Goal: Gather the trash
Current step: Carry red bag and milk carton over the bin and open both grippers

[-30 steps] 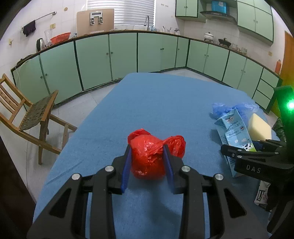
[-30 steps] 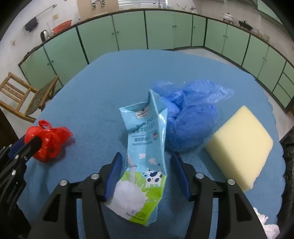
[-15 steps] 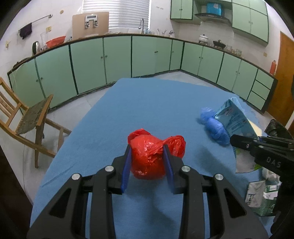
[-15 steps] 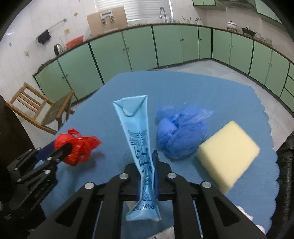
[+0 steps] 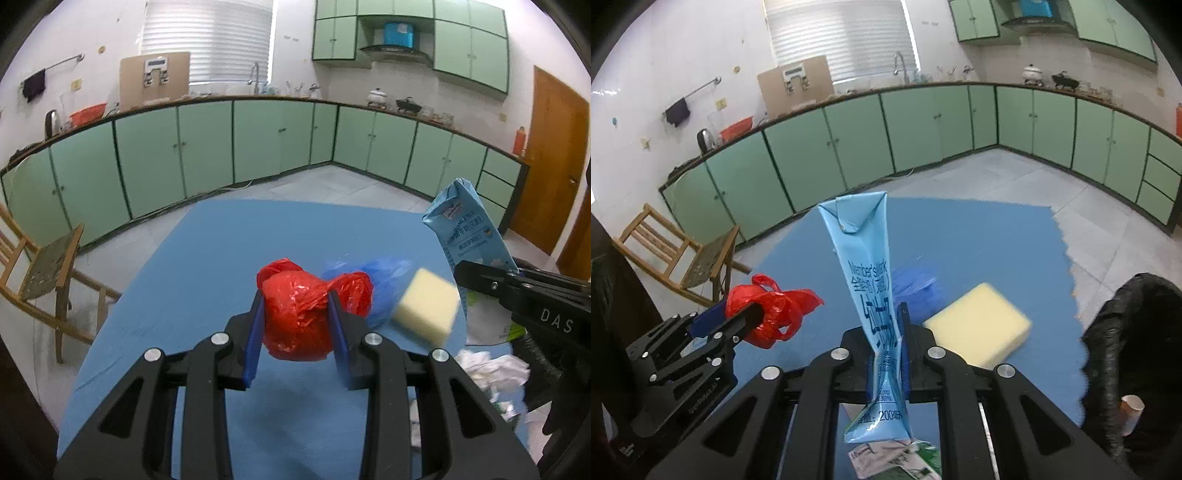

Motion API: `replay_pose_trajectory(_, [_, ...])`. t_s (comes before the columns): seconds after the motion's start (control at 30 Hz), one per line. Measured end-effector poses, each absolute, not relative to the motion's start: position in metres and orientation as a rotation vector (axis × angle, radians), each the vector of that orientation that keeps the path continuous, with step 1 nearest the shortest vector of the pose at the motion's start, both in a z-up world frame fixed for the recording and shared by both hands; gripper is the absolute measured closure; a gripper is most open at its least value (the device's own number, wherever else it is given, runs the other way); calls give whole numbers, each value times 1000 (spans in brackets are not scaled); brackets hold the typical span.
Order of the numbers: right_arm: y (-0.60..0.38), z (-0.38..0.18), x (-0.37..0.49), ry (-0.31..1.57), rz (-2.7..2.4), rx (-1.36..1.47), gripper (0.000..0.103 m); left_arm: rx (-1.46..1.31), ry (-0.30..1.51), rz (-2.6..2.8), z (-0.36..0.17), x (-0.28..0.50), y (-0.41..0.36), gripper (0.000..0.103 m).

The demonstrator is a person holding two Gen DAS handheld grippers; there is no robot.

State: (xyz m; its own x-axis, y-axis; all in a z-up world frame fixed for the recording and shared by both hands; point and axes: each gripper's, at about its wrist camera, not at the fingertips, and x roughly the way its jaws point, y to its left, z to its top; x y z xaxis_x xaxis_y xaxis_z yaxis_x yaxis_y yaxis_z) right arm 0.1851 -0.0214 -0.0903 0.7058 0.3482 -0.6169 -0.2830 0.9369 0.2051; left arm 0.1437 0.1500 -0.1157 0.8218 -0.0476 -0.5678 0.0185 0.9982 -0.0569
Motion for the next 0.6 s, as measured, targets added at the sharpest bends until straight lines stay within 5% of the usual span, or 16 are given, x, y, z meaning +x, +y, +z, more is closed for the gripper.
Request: replay_pose_trajectory(0.6, [-140, -59, 154, 630, 172, 166, 92, -15, 525, -222, -81, 141, 31, 72])
